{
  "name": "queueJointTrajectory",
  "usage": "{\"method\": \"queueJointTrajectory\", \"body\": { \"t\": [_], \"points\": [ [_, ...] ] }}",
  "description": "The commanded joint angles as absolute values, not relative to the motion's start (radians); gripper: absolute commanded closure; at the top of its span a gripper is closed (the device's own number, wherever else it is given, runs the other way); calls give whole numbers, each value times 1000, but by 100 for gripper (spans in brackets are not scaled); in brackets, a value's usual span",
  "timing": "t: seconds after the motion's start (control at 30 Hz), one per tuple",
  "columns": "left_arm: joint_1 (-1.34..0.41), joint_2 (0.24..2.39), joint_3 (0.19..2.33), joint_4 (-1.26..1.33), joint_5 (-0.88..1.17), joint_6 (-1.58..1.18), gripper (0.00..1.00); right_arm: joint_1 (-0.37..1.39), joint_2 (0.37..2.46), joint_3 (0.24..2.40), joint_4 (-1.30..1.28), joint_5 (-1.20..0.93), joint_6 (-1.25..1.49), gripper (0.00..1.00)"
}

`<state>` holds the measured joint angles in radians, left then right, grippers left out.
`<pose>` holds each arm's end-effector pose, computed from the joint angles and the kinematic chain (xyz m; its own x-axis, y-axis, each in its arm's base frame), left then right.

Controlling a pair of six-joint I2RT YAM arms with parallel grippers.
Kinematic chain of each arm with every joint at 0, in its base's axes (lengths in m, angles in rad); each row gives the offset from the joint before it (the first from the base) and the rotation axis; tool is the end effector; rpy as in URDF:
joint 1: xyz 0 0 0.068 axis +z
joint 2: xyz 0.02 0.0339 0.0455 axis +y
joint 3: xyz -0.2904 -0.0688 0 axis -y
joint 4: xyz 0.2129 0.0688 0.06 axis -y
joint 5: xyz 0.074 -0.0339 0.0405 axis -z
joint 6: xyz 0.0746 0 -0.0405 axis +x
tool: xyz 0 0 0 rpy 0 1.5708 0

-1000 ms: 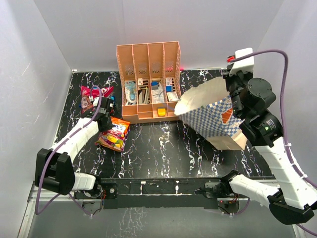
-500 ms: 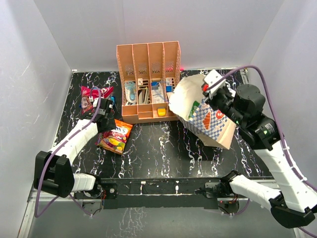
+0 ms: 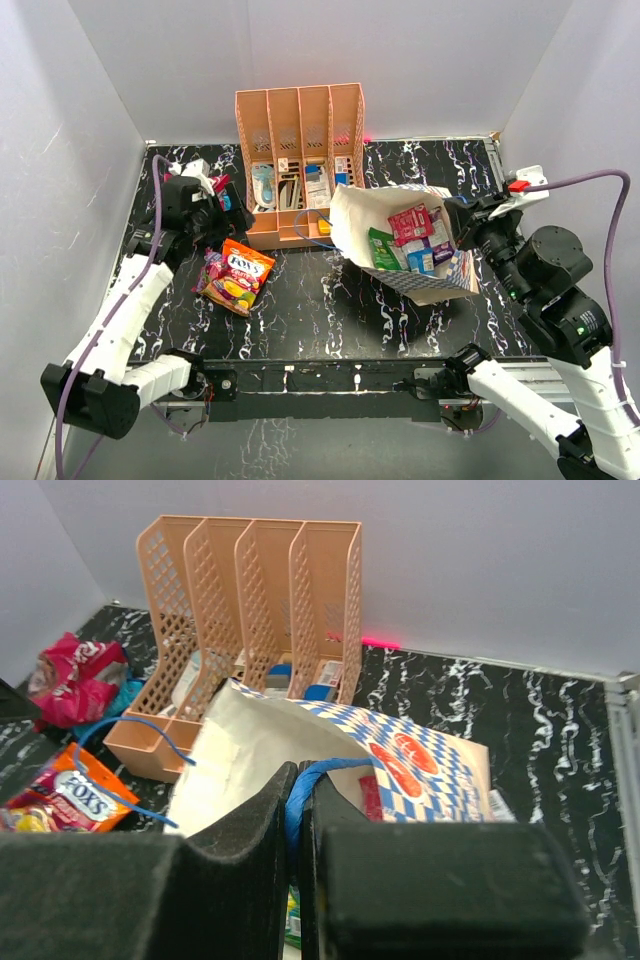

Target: Take the snacks out of the paper bag

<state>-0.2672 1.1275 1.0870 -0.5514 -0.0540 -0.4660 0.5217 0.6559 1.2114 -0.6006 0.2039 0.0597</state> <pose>0.2266 -0.0579 0.3443 -0.5798 -0.3064 -0.7549 -0.0449 0.9372 -0.3460 0.0821 0.0298 0.4472 -0.0577 0.0342 -0.9977 -0.3098 0.9495 0.0505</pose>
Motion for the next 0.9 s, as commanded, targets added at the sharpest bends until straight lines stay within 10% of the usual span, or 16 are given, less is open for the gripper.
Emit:
{"method": "queueJointTrajectory", "body": {
  "t": [0.0, 0.17, 0.67, 0.87],
  "points": [
    [-263, 1071, 1098, -382, 442, -548, 2, 523, 655, 1231, -599, 196, 186, 92],
    [-326, 1095, 1035, -66, 661, -795, 2, 523, 642, 1229, -615, 216, 228, 92],
    [-636, 1243, 1161, -334, 226, -783, 4, 523, 669, 1289, -650, 256, 244, 92],
    [-641, 1258, 1109, -223, 261, -814, 54, 523, 726, 1302, -685, 400, 249, 92]
  ]
}}
